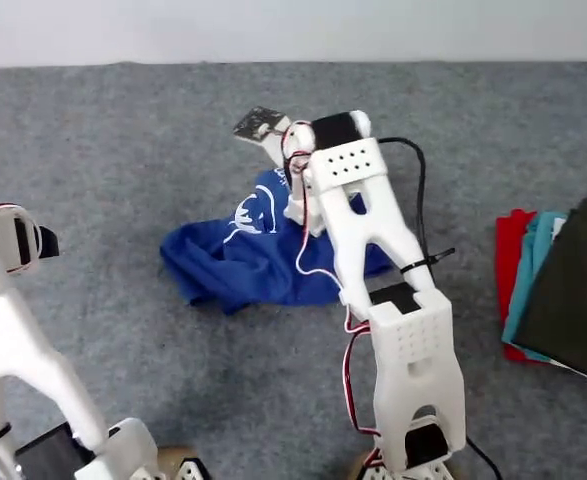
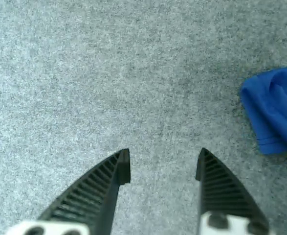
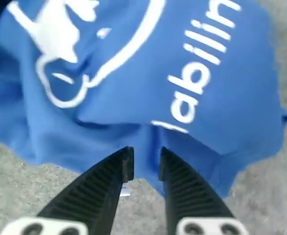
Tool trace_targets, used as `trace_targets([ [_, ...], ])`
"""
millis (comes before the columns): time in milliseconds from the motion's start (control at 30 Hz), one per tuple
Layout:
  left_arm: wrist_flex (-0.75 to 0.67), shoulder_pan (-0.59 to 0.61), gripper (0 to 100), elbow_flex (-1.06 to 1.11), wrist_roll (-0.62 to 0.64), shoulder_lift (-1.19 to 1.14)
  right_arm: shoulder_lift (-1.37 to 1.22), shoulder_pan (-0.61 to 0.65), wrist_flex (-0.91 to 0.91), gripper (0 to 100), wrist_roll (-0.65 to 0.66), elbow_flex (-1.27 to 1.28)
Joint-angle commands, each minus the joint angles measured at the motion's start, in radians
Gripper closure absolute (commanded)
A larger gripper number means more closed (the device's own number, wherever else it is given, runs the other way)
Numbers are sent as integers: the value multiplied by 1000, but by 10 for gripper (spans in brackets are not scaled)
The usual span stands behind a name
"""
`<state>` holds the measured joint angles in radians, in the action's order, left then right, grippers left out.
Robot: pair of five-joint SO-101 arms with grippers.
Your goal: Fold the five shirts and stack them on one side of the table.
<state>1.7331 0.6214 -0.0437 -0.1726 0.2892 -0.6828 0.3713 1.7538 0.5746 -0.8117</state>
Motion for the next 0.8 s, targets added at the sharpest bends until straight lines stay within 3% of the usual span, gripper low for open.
trace_targets([
  [0,12,0,776,-5,0,37,101,-38,45,837,-21,11],
  [267,9,-2,776,7,0,37,131,-62,39,776,-106,221],
  [767,5,-2,776,53,-2,37,340,27,36,775,-44,592],
])
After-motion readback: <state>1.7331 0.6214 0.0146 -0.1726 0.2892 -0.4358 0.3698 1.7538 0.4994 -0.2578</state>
